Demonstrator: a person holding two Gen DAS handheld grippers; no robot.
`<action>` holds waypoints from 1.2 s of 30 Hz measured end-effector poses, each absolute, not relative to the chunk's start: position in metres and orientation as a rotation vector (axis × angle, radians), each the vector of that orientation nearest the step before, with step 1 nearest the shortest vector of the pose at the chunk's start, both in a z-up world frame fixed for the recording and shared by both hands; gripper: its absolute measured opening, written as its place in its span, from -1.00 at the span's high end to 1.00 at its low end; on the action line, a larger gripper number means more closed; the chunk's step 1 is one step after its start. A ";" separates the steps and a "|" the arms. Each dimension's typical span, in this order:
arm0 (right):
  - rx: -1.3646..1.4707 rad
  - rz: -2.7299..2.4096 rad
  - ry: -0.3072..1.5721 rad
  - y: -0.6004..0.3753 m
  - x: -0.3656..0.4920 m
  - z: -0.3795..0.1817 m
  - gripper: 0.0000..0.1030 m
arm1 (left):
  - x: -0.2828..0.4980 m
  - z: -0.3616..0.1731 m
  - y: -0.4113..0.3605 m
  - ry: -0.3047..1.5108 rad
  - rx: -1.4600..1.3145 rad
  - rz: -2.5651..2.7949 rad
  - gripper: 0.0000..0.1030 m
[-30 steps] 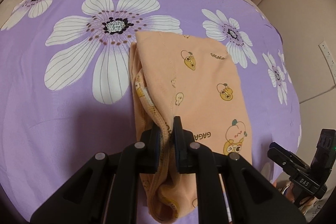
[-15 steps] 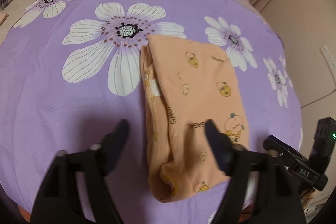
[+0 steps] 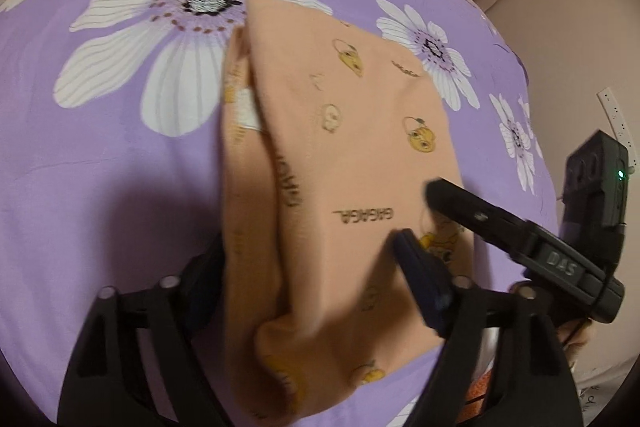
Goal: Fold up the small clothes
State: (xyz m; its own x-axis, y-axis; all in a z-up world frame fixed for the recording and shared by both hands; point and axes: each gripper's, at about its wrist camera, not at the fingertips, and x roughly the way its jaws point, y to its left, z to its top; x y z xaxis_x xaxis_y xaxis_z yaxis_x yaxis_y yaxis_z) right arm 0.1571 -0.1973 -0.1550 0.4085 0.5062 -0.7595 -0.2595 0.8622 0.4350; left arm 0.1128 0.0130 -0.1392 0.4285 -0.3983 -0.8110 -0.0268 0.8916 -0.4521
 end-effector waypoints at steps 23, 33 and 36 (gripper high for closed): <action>0.199 0.520 0.841 -0.226 0.143 -0.088 0.48 | 0.110 -0.069 -0.050 0.971 -0.308 -0.357 0.58; 0.260 0.451 0.859 -0.246 0.144 -0.110 0.48 | 0.121 -0.088 -0.080 0.993 -0.178 -0.344 0.57; 0.275 0.442 0.885 -0.248 0.144 -0.119 0.48 | 0.124 -0.097 -0.082 1.011 -0.152 -0.332 0.57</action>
